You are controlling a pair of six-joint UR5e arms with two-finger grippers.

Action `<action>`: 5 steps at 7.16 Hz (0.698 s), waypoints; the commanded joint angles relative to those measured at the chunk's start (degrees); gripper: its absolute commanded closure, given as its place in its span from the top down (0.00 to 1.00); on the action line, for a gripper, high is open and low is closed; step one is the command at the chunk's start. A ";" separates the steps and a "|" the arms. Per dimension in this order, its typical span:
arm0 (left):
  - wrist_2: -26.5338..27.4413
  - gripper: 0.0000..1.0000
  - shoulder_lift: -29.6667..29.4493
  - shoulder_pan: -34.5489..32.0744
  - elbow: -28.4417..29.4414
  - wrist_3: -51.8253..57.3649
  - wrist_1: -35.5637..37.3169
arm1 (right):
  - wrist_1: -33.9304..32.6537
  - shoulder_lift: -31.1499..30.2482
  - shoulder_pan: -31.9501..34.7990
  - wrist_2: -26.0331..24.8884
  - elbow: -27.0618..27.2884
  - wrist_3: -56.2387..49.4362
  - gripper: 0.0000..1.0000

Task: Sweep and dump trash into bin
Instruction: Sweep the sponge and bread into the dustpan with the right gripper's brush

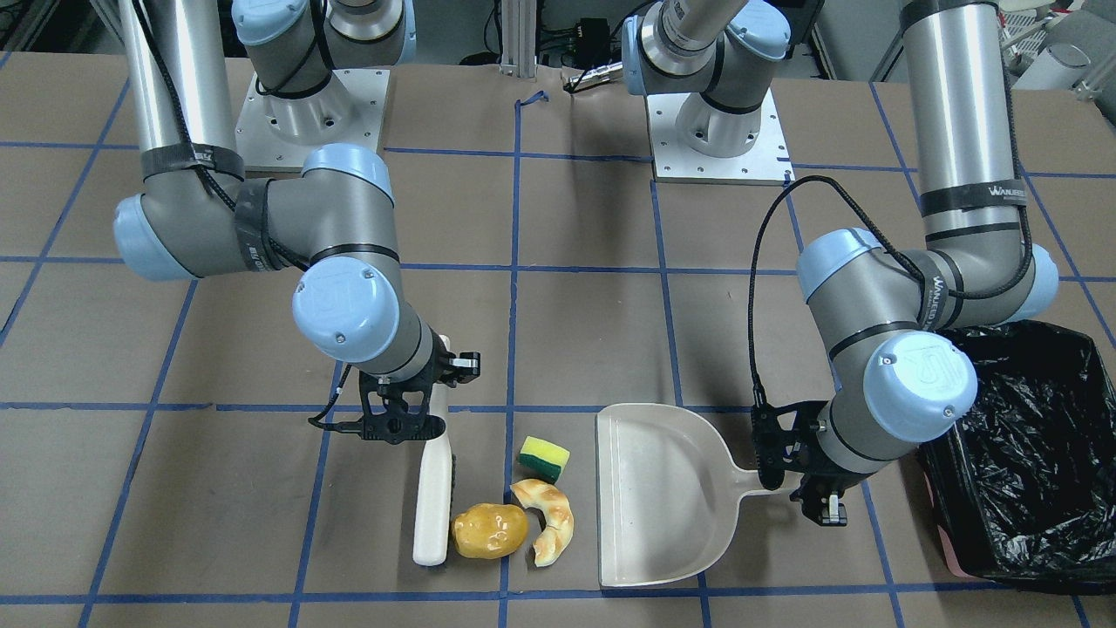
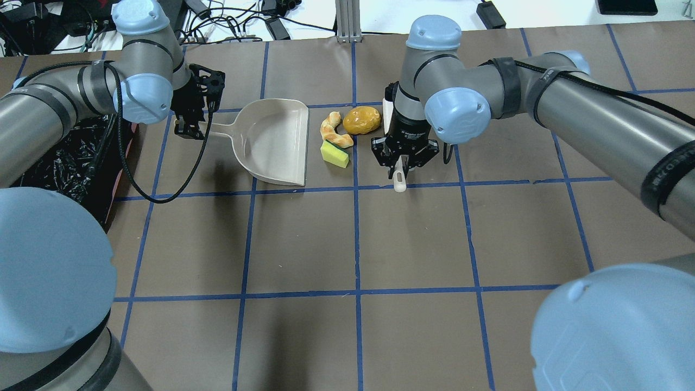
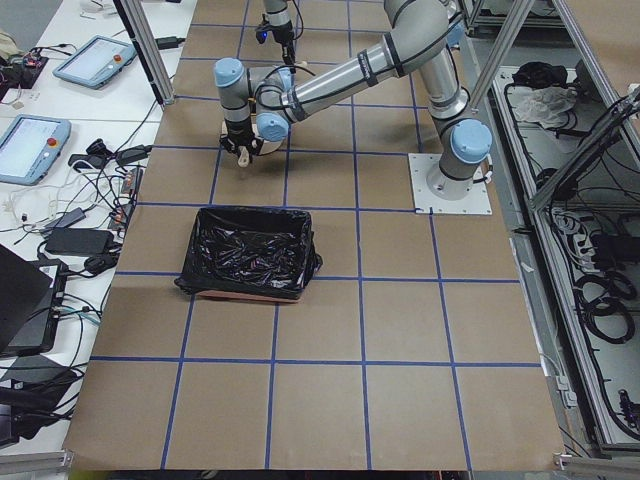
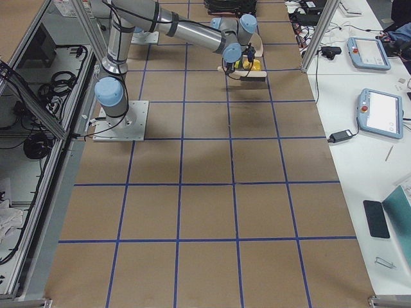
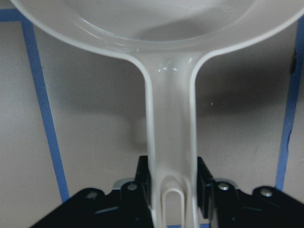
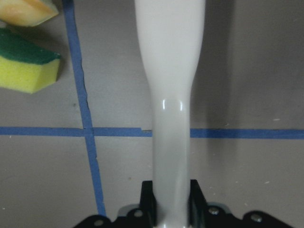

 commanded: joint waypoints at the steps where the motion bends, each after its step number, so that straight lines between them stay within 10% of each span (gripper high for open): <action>1: 0.00 0.00 -0.03 -0.03 0.03 -0.02 0.00 | -0.12 0.45 2.94 0.93 -0.14 4.42 0.00; 5: 0.00 0.00 -0.03 -0.03 0.03 0.07 0.00 | -0.30 2.46 8.65 5.14 -4.68 13.73 0.00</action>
